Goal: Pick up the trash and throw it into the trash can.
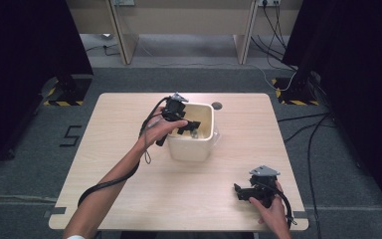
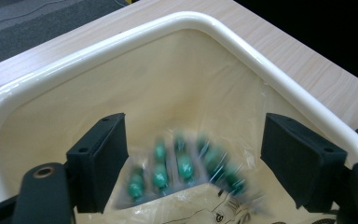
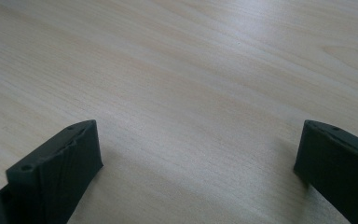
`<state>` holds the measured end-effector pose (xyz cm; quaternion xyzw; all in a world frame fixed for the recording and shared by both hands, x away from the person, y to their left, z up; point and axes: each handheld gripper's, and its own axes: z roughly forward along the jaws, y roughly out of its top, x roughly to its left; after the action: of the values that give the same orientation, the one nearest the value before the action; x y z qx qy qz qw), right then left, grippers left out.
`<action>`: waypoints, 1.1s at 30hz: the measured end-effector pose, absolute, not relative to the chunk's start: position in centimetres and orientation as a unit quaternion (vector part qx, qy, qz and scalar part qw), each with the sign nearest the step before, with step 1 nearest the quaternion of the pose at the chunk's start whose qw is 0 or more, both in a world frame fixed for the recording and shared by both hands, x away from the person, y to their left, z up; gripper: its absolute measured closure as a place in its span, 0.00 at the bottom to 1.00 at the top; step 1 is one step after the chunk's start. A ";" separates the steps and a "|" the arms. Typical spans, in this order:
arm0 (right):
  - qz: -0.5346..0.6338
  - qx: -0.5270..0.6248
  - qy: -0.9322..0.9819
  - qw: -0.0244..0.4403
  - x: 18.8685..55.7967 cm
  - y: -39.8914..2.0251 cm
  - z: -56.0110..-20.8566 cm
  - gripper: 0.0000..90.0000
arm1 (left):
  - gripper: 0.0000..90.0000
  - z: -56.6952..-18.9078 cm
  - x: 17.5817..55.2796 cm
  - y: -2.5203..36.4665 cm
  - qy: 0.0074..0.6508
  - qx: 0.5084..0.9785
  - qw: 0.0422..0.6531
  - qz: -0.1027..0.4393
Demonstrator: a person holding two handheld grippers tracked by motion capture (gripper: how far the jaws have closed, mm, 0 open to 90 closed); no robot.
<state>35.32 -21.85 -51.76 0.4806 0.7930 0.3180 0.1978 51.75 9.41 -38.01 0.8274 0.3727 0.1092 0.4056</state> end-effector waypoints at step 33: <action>0.319 0.481 0.792 0.199 35.3 -21.8 -51.8 0.00 | 0.18 -36.3 48.7 13.1 0.369 0.810 0.440 0.117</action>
<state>35.33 -21.84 -51.80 0.4807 0.7924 0.3186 0.1988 48.72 13.11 -36.31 0.8102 0.3692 0.1168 0.4401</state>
